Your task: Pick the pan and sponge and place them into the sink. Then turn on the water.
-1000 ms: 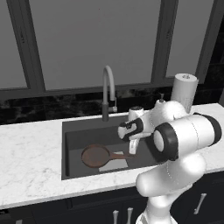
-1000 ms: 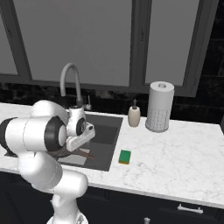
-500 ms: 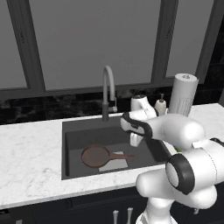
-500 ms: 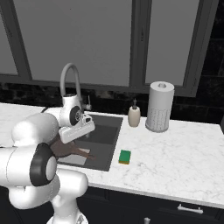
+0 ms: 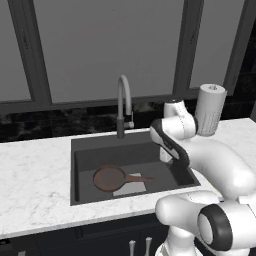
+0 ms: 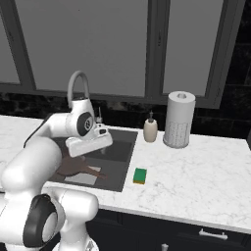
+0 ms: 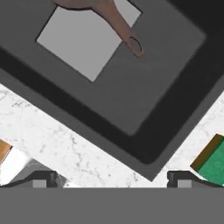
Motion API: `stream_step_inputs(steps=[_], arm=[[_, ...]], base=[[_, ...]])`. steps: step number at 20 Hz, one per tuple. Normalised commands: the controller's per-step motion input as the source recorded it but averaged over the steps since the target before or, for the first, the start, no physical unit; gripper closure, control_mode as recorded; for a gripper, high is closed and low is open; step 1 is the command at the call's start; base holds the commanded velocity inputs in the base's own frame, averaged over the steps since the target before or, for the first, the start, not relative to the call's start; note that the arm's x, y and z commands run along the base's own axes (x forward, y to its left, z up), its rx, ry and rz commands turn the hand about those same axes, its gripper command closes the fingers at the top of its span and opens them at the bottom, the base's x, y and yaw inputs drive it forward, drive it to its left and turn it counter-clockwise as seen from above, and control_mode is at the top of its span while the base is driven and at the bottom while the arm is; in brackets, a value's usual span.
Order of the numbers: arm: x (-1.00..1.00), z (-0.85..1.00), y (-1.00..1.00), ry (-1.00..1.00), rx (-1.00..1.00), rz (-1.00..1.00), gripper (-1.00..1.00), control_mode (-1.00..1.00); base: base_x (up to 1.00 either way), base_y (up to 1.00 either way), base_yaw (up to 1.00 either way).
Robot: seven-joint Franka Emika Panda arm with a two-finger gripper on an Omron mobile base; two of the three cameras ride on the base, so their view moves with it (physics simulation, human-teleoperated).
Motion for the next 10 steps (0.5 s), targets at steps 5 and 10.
stream_step_inputs(steps=[5, 10], arm=[[-0.51, 0.3, -0.71, 0.01, 0.0, -0.35, -1.0, -1.0], [-0.38, 0.15, -0.7, 0.02, 0.0, -0.47, -1.0, -1.0]], base=[[0.0, 0.0, 0.0], [0.0, 0.0, 0.0]])
